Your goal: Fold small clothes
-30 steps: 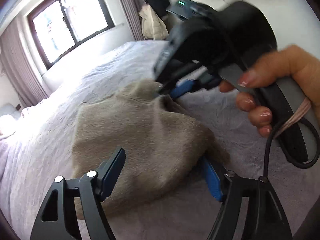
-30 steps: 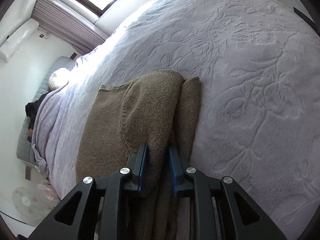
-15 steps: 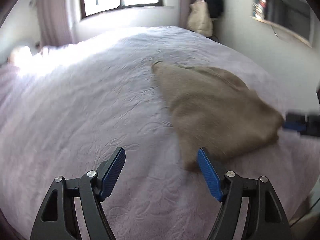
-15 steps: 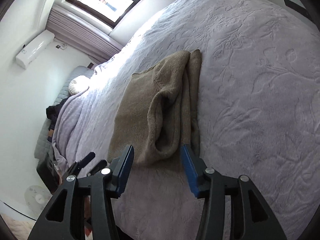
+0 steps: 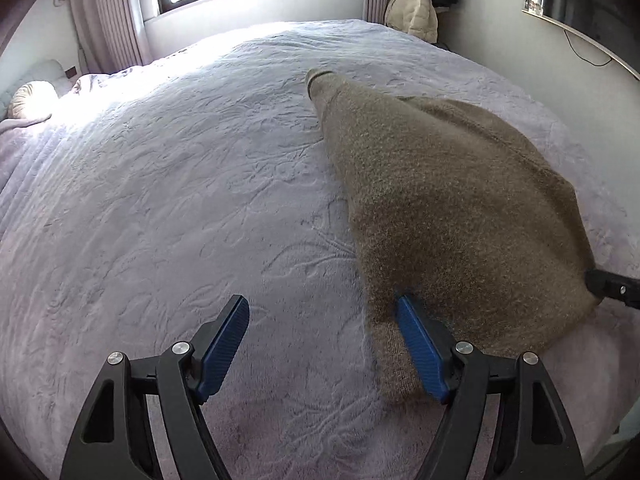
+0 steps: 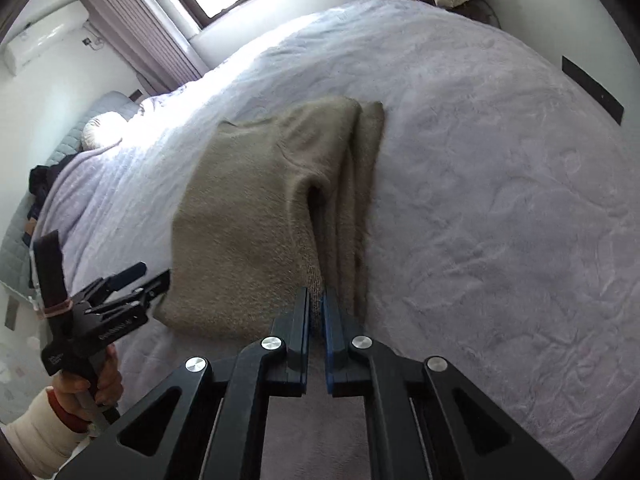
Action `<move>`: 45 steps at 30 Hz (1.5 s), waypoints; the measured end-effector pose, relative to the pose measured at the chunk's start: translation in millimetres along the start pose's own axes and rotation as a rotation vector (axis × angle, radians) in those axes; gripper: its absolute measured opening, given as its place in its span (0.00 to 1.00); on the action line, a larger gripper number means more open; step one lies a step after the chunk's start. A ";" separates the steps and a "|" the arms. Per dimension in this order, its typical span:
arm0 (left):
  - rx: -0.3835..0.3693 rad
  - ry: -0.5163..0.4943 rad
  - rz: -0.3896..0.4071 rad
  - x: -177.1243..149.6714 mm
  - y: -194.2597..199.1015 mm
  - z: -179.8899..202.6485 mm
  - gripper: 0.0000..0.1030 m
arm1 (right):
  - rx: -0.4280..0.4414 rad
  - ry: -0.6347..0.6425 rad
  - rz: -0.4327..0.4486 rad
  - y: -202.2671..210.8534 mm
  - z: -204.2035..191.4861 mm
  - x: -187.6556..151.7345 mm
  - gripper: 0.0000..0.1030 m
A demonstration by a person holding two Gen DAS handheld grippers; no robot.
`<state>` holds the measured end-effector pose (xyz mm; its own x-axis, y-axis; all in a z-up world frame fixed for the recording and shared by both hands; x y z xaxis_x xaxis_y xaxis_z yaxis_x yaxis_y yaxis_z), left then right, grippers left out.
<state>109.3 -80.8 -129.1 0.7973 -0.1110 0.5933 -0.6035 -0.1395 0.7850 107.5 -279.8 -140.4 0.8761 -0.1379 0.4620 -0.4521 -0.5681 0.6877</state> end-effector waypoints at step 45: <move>-0.044 -0.092 0.027 -26.3 13.5 -22.0 0.86 | -0.003 -0.059 0.080 -27.5 9.8 50.5 0.06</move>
<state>80.3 -58.2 -130.2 0.7756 -0.2042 0.5973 -0.6226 -0.0920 0.7771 165.7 -279.1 -141.5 0.8454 -0.2302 0.4820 -0.5214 -0.5509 0.6516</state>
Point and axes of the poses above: each gripper's, at about its wrist camera, not at the fingertips, and y roughly against the way its jaws point, z to its right, x to its top, the point moved 5 cm from there along -y, roughly the way its jaws point, and after that the axes turned 12 degrees about x, right-handed, at the moved point
